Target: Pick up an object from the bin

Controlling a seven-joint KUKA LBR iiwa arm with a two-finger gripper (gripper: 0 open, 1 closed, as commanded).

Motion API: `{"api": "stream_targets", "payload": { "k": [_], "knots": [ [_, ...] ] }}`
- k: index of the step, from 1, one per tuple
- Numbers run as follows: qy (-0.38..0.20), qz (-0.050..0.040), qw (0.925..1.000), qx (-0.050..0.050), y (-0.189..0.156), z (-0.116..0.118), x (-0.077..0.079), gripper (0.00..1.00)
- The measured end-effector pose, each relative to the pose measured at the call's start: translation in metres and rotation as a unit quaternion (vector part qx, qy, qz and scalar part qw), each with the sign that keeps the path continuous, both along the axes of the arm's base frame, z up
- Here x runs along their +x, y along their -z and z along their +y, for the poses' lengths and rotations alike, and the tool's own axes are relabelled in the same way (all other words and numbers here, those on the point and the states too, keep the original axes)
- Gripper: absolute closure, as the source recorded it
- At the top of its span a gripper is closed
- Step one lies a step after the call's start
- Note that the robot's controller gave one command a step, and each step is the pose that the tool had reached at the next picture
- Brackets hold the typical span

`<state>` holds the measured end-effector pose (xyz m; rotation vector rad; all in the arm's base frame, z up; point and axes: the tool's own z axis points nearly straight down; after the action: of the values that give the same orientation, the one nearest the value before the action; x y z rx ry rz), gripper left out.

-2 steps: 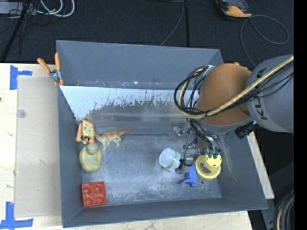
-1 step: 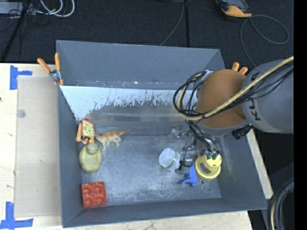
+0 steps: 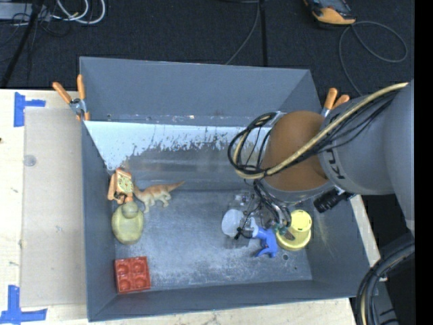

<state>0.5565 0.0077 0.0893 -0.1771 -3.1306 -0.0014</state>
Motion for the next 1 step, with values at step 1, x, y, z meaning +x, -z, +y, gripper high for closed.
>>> {"api": "stream_targets", "payload": {
  "k": [1],
  "knots": [
    [0.0, 0.0, 1.0, 0.0, 0.0, 0.0, 0.0, 1.0]
  ]
}}
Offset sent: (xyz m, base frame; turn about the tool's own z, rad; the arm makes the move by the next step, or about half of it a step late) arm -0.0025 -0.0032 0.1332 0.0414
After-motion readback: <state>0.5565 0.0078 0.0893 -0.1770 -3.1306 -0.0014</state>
